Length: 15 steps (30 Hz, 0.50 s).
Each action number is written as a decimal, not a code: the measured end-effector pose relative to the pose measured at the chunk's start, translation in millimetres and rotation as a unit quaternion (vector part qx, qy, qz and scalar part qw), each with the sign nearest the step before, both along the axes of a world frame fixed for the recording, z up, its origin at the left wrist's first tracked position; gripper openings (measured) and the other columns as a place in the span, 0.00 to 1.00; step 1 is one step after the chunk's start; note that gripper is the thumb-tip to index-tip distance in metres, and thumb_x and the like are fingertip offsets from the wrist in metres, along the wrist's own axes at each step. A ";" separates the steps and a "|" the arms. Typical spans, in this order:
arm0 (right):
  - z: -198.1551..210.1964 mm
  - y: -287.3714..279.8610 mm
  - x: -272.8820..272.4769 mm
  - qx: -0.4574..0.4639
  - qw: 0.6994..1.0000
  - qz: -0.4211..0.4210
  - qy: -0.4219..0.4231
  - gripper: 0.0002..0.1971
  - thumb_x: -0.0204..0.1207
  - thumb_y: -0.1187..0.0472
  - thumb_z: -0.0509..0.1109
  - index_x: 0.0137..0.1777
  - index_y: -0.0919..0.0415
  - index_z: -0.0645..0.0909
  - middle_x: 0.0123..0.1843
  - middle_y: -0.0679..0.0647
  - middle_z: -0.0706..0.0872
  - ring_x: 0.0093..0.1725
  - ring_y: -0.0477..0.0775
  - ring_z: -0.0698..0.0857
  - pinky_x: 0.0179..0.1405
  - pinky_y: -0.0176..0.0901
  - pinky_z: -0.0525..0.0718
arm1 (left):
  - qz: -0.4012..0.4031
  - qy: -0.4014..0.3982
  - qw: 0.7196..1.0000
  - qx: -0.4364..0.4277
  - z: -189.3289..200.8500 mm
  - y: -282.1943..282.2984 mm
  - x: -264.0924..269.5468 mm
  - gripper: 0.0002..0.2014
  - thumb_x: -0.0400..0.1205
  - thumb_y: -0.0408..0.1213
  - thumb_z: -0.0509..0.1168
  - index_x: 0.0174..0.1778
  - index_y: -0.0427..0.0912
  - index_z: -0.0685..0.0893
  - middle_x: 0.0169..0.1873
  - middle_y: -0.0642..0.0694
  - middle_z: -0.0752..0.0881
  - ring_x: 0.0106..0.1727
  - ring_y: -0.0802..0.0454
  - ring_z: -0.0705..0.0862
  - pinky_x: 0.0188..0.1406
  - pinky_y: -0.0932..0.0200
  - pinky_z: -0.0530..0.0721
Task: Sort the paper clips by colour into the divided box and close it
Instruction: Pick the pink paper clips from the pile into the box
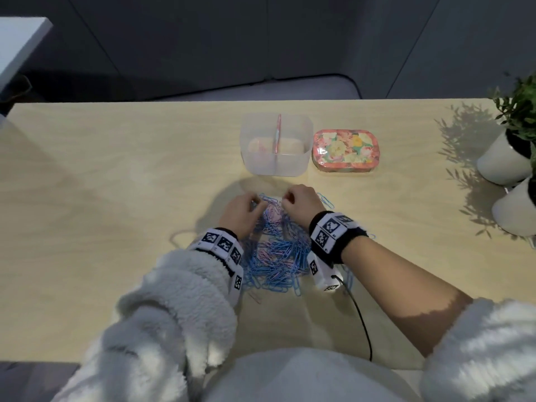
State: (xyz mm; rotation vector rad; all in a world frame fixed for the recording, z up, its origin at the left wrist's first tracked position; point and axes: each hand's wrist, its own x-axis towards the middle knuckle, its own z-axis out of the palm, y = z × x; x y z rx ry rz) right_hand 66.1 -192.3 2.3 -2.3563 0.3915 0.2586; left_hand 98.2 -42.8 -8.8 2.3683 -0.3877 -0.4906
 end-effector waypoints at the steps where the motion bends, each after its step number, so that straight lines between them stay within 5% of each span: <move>1: 0.0 5.2 2.1 -0.021 1.000 0.008 0.008 0.10 0.74 0.63 0.66 0.47 0.71 0.82 0.50 0.66 0.87 0.52 0.66 0.84 0.51 0.52 0.80 | -0.024 -0.030 0.998 0.045 1.5 -1.8 -2.4 0.09 0.83 0.43 0.62 0.45 0.40 0.80 0.32 0.48 0.76 0.37 0.50 0.74 0.38 0.57 0.69; 5: -1.2 17.8 5.0 -0.106 0.994 0.032 0.022 0.16 0.74 0.57 0.71 0.54 0.70 0.80 0.56 0.65 0.84 0.57 0.65 0.82 0.53 0.51 0.79 | -0.052 -0.068 0.988 0.129 4.0 4.2 -4.8 0.06 0.80 0.38 0.64 0.49 0.41 0.81 0.49 0.42 0.87 0.52 0.43 0.83 0.46 0.55 0.76; 8: -4.6 17.8 5.3 -0.112 0.993 0.008 0.040 0.12 0.77 0.64 0.66 0.57 0.69 0.80 0.59 0.64 0.84 0.59 0.65 0.82 0.56 0.50 0.80 | -0.045 -0.051 0.987 0.143 6.9 13.8 -4.7 0.05 0.80 0.37 0.64 0.50 0.41 0.81 0.51 0.41 0.87 0.53 0.43 0.84 0.51 0.52 0.79; 11: -5.7 13.2 -0.1 -0.095 0.994 -0.024 0.053 0.12 0.75 0.68 0.65 0.57 0.68 0.80 0.59 0.64 0.85 0.58 0.66 0.83 0.55 0.50 0.80 | -0.051 -0.081 0.985 0.143 11.8 10.7 -4.3 0.08 0.82 0.40 0.62 0.55 0.44 0.80 0.49 0.42 0.87 0.48 0.45 0.82 0.45 0.55 0.76; 15: -8.6 8.9 -9.1 -0.104 0.994 -0.014 0.042 0.13 0.73 0.67 0.68 0.57 0.66 0.77 0.55 0.64 0.85 0.57 0.66 0.82 0.52 0.52 0.79 | -0.089 -0.134 0.972 0.171 15.7 -10.6 4.2 0.14 0.84 0.41 0.59 0.65 0.45 0.76 0.56 0.42 0.85 0.55 0.43 0.83 0.50 0.52 0.78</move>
